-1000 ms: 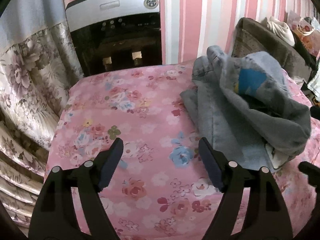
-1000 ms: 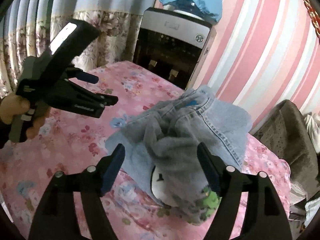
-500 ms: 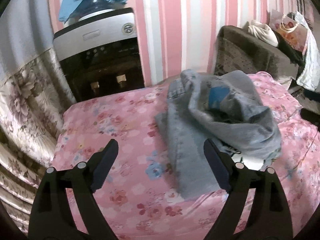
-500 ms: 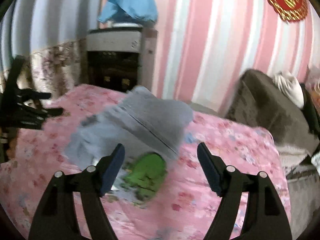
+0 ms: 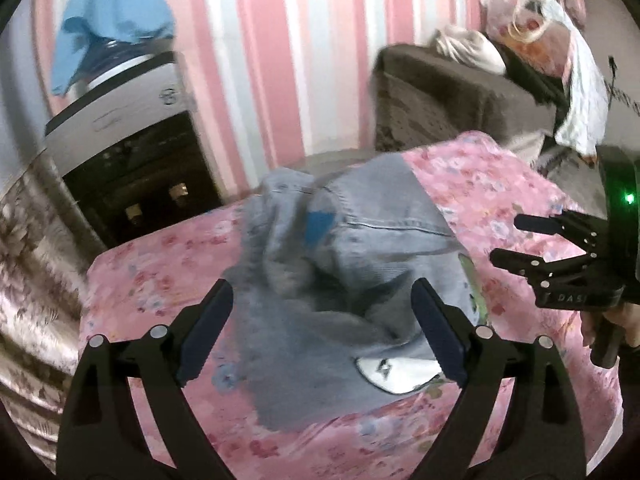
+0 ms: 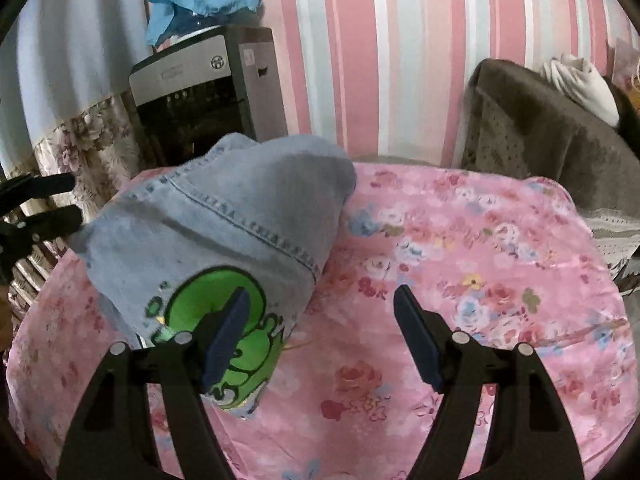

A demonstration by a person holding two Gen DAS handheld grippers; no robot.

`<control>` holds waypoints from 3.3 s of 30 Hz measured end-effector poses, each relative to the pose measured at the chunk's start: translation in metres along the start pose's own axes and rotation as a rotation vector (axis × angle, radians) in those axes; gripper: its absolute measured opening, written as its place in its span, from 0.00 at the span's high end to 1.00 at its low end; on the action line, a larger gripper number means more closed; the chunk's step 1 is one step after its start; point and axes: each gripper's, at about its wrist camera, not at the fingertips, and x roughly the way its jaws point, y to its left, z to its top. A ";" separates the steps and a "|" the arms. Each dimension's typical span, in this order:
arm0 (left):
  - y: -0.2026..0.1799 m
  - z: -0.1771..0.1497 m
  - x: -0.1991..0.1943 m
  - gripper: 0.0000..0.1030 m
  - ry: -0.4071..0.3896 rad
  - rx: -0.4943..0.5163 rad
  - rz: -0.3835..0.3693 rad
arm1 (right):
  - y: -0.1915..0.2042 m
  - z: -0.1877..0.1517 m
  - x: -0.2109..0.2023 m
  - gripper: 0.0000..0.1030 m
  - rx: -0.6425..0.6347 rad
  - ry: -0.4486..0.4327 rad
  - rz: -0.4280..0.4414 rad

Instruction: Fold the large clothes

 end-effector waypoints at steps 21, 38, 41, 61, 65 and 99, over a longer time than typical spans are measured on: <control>0.029 -0.049 0.047 0.73 0.117 -0.089 -0.143 | 0.036 -0.004 0.014 0.58 0.032 0.047 0.144; 0.051 -0.090 0.050 0.76 0.140 -0.120 -0.146 | 0.104 -0.002 0.030 0.59 -0.191 0.114 0.043; 0.047 -0.086 0.059 0.71 0.138 -0.091 -0.132 | 0.098 -0.005 0.039 0.58 -0.214 0.126 0.027; 0.046 -0.081 0.037 0.18 0.063 -0.124 -0.006 | 0.083 -0.011 0.015 0.39 -0.200 -0.017 0.013; 0.046 -0.078 0.028 0.09 0.040 -0.132 -0.003 | 0.072 -0.007 0.001 0.34 -0.154 -0.060 0.021; 0.081 -0.076 0.050 0.86 0.102 -0.106 -0.140 | 0.097 0.007 0.038 0.53 -0.046 0.022 0.225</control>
